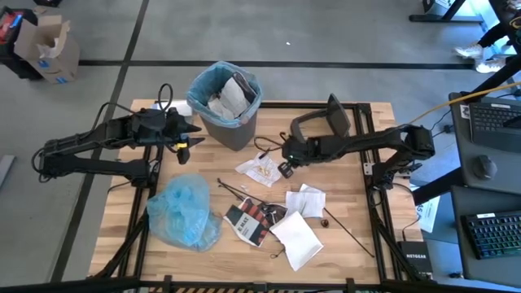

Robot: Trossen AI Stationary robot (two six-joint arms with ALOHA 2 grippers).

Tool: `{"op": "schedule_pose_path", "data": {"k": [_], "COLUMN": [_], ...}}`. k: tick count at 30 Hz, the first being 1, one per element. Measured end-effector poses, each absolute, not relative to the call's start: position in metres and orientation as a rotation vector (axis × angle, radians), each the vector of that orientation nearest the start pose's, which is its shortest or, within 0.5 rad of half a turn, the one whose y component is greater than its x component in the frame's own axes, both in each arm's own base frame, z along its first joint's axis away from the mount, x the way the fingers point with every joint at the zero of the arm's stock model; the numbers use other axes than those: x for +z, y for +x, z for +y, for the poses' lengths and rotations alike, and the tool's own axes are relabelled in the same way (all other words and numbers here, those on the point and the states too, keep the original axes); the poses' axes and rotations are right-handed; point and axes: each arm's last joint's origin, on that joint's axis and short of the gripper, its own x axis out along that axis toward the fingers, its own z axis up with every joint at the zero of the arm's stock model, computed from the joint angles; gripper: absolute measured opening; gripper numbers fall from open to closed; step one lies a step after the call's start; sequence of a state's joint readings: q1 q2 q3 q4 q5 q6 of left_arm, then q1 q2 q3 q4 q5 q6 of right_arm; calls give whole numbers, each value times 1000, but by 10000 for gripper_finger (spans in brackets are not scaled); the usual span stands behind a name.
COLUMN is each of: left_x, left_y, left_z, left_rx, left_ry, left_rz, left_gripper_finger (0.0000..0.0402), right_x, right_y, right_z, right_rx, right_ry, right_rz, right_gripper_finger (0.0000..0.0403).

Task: Pick and place trash into bin
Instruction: Put the blue paper into the trash bin

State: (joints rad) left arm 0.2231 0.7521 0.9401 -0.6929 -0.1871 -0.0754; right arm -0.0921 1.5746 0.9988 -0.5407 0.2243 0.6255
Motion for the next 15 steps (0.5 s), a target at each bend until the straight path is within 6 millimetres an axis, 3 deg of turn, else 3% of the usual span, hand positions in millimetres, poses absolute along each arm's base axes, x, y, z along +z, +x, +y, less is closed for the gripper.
{"op": "schedule_pose_path", "data": {"k": [4,10,15], "left_x": [342,342,343], "left_y": [137,136,137], "left_z": [36,37,37], "left_rx": [421,420,419], "left_ry": [-83,-79,-74], "left_rz": [488,489,483], "left_gripper_finger": [166,166,166], "right_x": [258,340,366], "right_y": [323,354,371], "right_z": [-36,-43,-63], "right_rx": [-498,-381,-436], "right_ry": [361,134,15], "right_rz": [837,396,47], "right_gripper_finger": [1,2,2]}}
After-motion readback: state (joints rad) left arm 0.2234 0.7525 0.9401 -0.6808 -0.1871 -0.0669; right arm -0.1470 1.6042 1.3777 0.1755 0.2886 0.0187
